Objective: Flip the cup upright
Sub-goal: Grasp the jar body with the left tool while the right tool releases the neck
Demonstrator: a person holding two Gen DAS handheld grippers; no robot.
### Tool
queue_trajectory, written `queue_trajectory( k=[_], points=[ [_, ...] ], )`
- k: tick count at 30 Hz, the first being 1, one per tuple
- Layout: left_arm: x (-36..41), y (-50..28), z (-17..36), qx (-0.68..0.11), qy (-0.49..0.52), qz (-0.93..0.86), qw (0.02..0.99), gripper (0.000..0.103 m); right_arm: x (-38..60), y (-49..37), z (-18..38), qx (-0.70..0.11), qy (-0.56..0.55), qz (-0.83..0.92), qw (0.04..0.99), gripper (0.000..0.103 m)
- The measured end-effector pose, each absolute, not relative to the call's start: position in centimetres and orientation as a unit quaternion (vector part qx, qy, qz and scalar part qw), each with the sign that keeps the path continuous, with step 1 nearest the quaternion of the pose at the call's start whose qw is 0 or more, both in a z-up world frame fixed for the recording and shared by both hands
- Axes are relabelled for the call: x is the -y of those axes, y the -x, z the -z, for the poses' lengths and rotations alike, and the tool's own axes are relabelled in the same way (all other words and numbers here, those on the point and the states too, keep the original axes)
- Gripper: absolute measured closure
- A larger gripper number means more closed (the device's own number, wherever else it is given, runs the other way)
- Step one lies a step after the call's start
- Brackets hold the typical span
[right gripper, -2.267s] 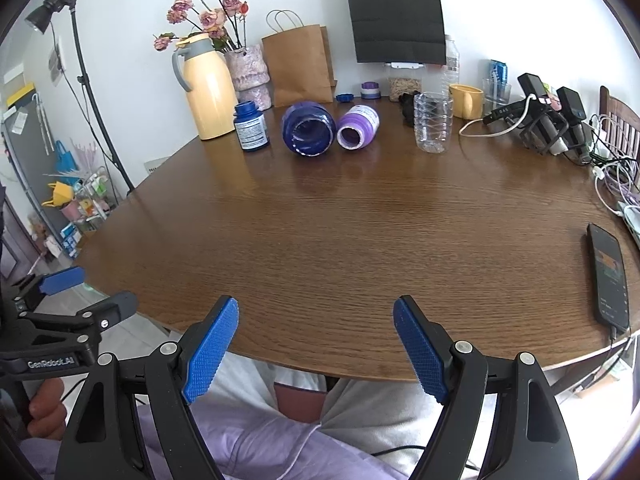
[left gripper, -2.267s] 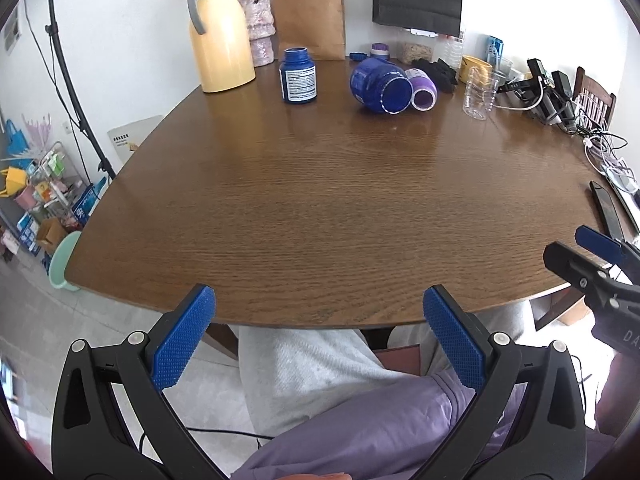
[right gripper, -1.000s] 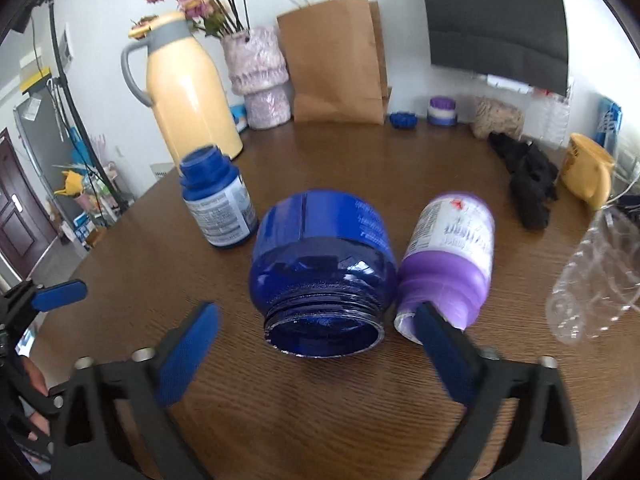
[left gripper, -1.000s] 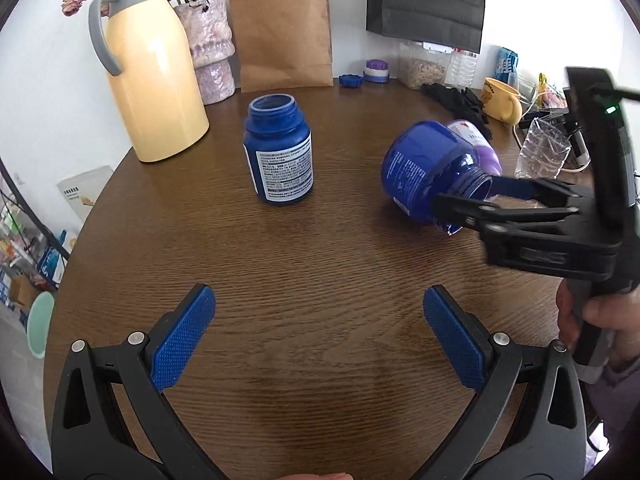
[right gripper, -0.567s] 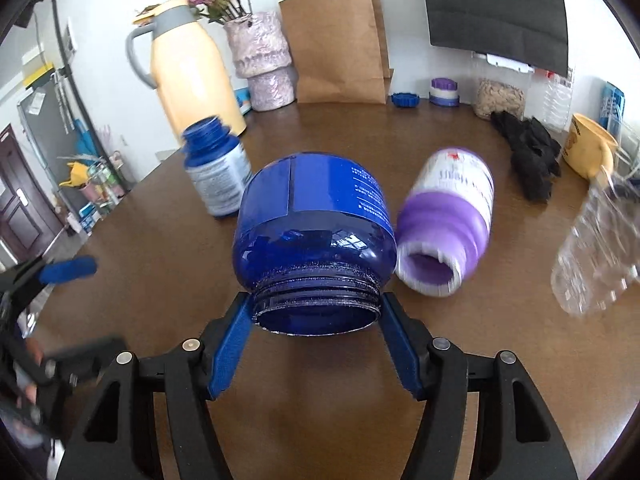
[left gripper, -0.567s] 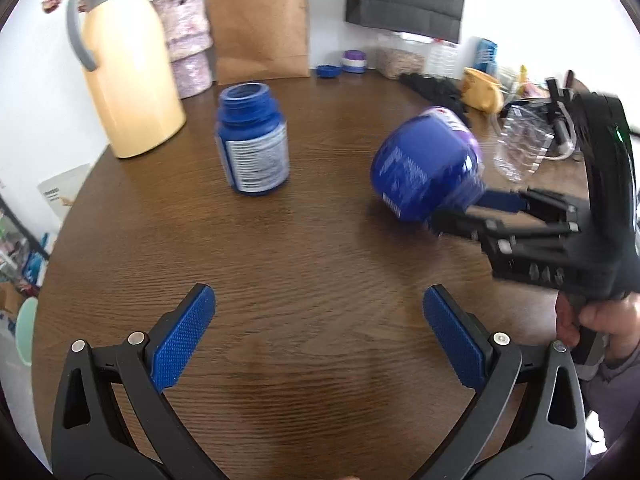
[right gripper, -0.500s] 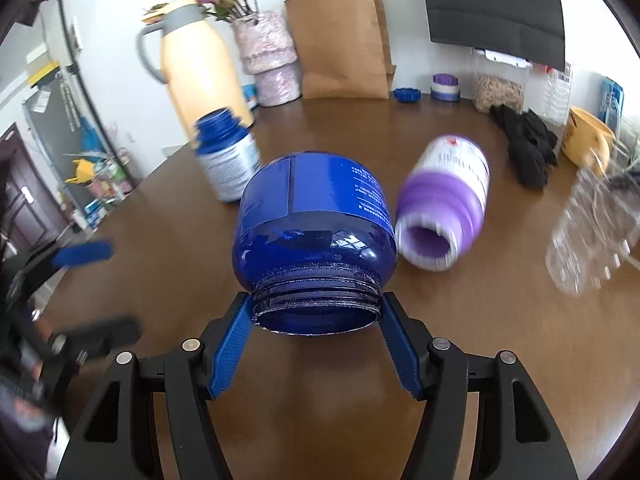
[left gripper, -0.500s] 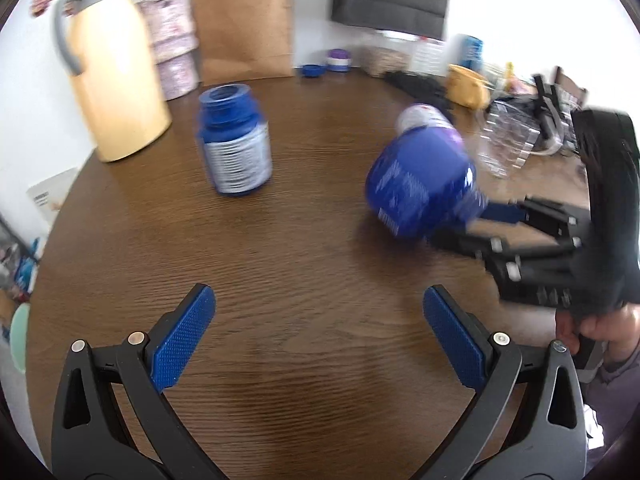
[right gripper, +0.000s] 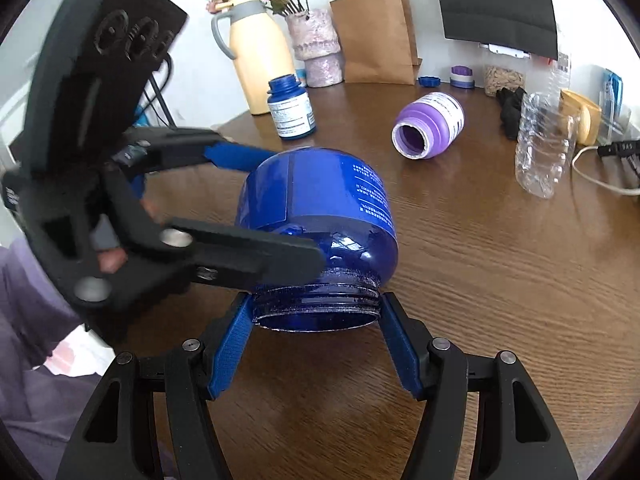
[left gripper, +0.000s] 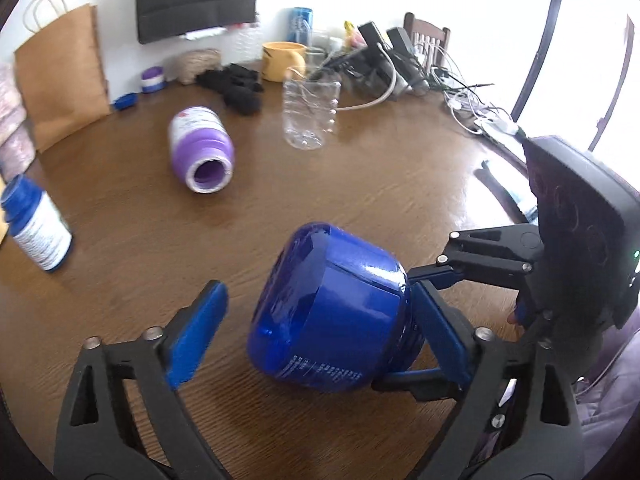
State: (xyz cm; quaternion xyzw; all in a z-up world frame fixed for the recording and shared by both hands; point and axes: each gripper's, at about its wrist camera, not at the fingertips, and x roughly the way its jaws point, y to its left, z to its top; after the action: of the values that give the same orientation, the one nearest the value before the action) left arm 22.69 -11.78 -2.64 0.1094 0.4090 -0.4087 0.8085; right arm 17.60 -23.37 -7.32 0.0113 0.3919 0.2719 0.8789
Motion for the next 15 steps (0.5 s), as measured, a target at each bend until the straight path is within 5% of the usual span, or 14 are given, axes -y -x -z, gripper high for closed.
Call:
queue_trajectory(
  k=[2, 10, 15],
  points=[
    [12.1, -23.0, 2.8, -0.422, -0.087, 0.420, 0.799, 0.026, 23.9, -17.6, 7.5, -0.389, -0.016, -0.278, 0.878, 0.035],
    [9.1, -23.0, 3.1, -0.453, 0.005, 0.326, 0.830, 0.028, 23.1, -18.7, 7.3, -0.387, -0.010, -0.335, 0.859, 0.035],
    [6.8, -22.7, 2.9, -0.463, 0.047, 0.251, 0.849, 0.038, 22.1, -19.7, 7.9, -0.393, -0.009, -0.328, 0.859, 0.035]
  ],
)
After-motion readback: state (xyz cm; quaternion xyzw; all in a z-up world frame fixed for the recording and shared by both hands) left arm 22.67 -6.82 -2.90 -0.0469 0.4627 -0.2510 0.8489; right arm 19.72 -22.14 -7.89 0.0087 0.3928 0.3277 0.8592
